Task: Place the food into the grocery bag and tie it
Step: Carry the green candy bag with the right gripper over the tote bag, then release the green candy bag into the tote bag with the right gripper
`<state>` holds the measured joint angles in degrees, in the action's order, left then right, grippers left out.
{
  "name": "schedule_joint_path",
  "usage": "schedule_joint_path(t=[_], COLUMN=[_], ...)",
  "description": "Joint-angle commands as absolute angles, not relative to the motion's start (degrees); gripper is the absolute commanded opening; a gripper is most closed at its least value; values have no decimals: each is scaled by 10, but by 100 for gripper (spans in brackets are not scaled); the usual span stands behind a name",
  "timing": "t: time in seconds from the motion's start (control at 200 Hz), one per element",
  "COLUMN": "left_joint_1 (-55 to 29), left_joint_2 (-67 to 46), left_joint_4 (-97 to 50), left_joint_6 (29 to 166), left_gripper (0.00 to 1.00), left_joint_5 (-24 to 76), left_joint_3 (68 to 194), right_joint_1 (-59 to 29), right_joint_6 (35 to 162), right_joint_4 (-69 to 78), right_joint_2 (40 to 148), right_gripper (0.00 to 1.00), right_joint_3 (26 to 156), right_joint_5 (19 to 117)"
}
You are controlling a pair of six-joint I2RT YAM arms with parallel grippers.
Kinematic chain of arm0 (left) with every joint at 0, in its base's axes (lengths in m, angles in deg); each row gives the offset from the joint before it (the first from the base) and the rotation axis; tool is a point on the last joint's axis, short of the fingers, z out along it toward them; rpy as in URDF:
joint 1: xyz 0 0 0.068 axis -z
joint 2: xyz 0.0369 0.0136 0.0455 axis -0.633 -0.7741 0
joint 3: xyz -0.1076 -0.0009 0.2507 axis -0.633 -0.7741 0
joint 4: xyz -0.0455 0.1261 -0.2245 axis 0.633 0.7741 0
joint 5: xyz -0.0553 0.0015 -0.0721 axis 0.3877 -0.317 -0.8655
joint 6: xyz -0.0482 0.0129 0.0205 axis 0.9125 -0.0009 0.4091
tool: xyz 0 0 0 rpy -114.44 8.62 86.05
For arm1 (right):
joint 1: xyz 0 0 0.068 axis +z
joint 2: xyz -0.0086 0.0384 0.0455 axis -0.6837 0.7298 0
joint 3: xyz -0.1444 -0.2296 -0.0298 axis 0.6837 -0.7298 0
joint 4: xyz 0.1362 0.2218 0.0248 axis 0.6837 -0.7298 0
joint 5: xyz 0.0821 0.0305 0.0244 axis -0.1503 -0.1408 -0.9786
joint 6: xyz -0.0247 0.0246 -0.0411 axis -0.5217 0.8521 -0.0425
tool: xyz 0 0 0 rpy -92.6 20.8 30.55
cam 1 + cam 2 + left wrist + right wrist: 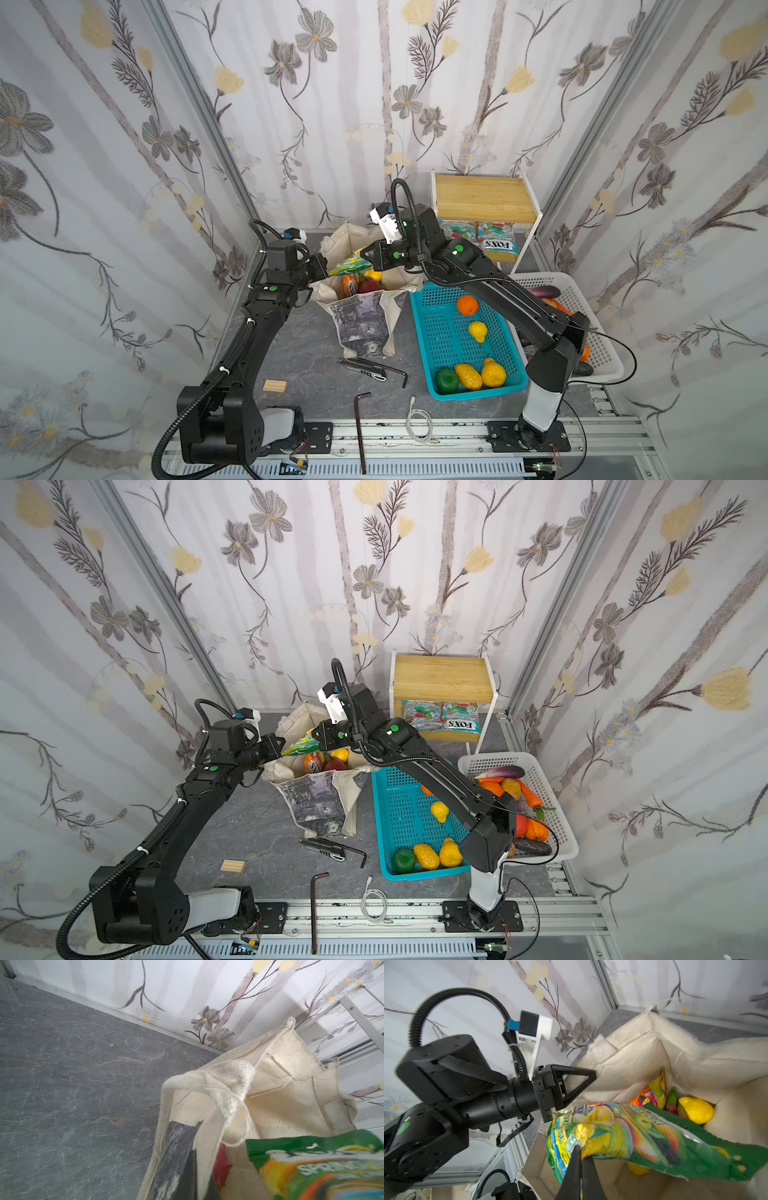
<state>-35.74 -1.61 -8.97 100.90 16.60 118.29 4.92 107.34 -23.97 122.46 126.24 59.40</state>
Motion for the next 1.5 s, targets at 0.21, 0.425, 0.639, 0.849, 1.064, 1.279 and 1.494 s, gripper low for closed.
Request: schedule_joint_path(t=[0.21,0.425,0.639,0.849,1.064,1.279,1.494], left_joint_1=[-358,-357,-358,-357,-358,-358,-358], left_joint_2=[-10,-11,-11,-10,-9,-9,-10], left_joint_4=[-108,-108,-108,-108,-108,-108,-110], left_joint_6=[1007,1008,1007,1006,1007,1009,1013], left_gripper=[0,0,0,0,0,0,0], left_joint_5=[170,169,172,171,169,165,157], left_joint_3=[1183,1183,1182,1183,1184,1185,1190], right_joint_1=[53,55,54,53,19,-20,-21], right_joint_6=[1026,978,972,1006,1086,1149,1159], right_joint_4=[-242,-310,-329,-316,-254,-147,-51], right_joint_2=[1237,1245,1237,1181,1091,1038,1059], right_gripper=[0,0,49,99,100,97,29], right_joint_3=[1158,1139,1147,1154,1065,920,877], right_joint_5=[633,765,785,840,923,868,729])
